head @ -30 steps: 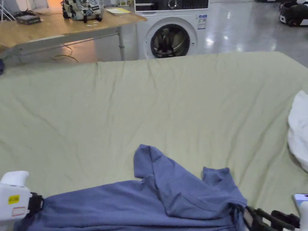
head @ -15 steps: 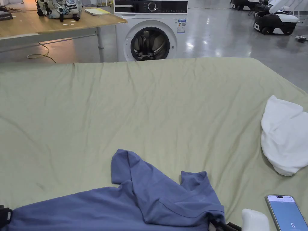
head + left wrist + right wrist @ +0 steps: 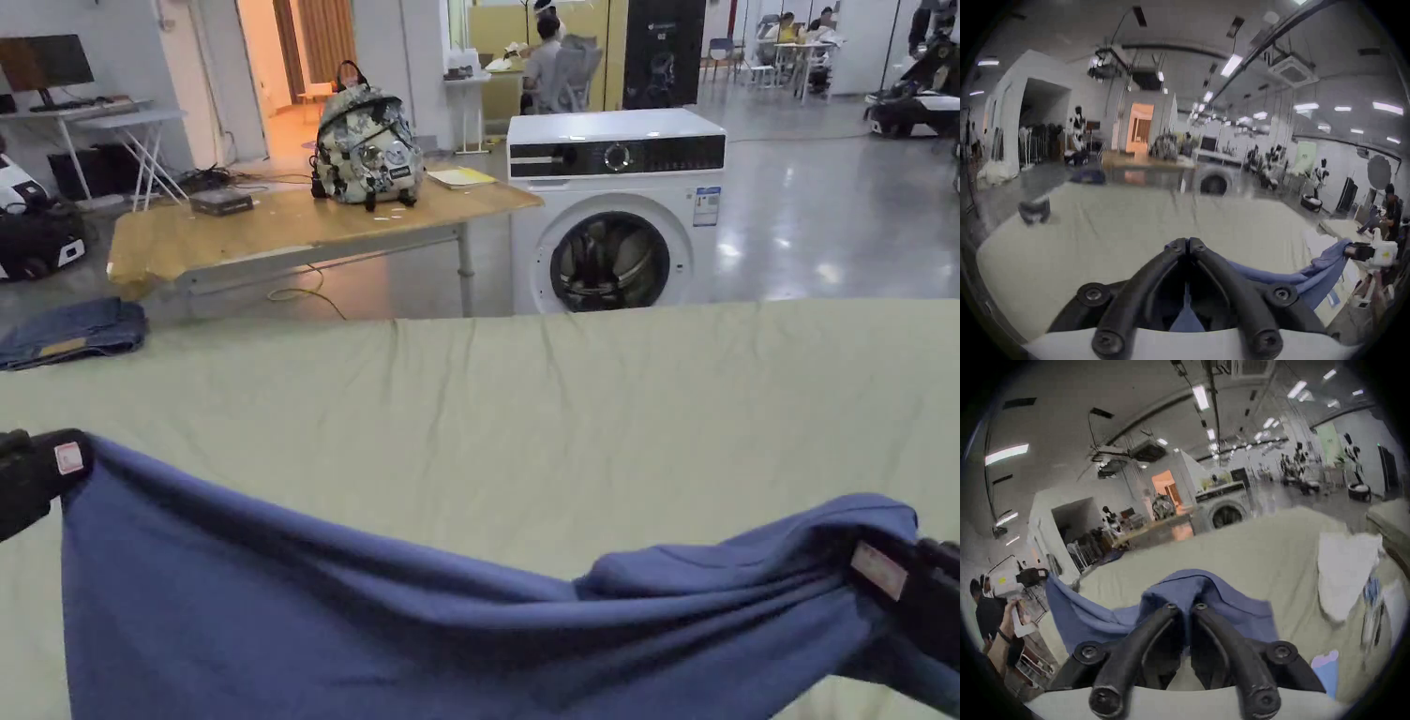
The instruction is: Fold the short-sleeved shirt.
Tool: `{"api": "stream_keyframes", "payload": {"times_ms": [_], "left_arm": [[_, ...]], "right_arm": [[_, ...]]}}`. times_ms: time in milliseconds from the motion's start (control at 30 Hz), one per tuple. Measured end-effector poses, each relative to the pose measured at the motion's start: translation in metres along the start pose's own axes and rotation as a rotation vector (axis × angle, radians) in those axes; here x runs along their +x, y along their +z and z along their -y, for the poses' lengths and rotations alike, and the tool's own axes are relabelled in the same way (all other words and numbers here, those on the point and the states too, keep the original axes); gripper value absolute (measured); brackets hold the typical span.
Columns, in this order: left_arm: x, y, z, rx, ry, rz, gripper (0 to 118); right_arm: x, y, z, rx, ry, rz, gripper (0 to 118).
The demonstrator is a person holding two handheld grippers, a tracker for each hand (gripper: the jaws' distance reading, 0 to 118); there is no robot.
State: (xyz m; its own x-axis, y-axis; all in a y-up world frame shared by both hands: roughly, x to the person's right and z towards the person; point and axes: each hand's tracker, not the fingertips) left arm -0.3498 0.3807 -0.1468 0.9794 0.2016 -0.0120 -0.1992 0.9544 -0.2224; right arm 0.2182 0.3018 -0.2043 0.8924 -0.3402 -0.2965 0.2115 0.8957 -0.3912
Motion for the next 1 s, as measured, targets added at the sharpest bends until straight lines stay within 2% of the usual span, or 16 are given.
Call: {"api": "stream_keyframes", "payload": {"times_ms": [167, 433, 500, 600, 667, 733, 800, 900, 1000], "left_arm": [[-0.003, -0.006, -0.060, 0.078, 0.018, 0.000, 0], [-0.007, -0.069, -0.134, 0.148, -0.005, -0.035, 0], [-0.009, -0.091, -0.144, 0.140, -0.014, -0.048, 0], [-0.001, -0.105, -0.150, 0.133, -0.019, -0.074, 0], [-0.002, -0.115, -0.151, 0.130, 0.002, -0.073, 0], [0.000, -0.122, -0.147, 0.090, 0.037, -0.046, 0], [0.002, -0.133, -0.137, 0.077, -0.020, -0.096, 0], [-0.004, -0.155, -0.111, 0.008, -0.016, -0.108, 0], [-0.020, -0.173, -0.066, -0.063, 0.059, -0.076, 0]], "right_arm": [[-0.004, -0.018, -0.078, 0.060, 0.021, 0.012, 3], [-0.024, -0.078, -0.202, 0.126, 0.046, 0.012, 3], [-0.032, -0.096, -0.227, 0.129, 0.041, 0.024, 3], [-0.038, -0.120, -0.250, 0.137, 0.094, 0.087, 3], [-0.041, -0.135, -0.260, 0.130, 0.131, 0.121, 3], [-0.042, -0.142, -0.260, 0.127, 0.114, 0.121, 3], [-0.041, -0.153, -0.255, 0.110, 0.126, 0.144, 3], [-0.032, -0.176, -0.227, 0.040, 0.157, 0.180, 3], [-0.001, -0.208, -0.179, -0.050, 0.099, 0.171, 3]]}}
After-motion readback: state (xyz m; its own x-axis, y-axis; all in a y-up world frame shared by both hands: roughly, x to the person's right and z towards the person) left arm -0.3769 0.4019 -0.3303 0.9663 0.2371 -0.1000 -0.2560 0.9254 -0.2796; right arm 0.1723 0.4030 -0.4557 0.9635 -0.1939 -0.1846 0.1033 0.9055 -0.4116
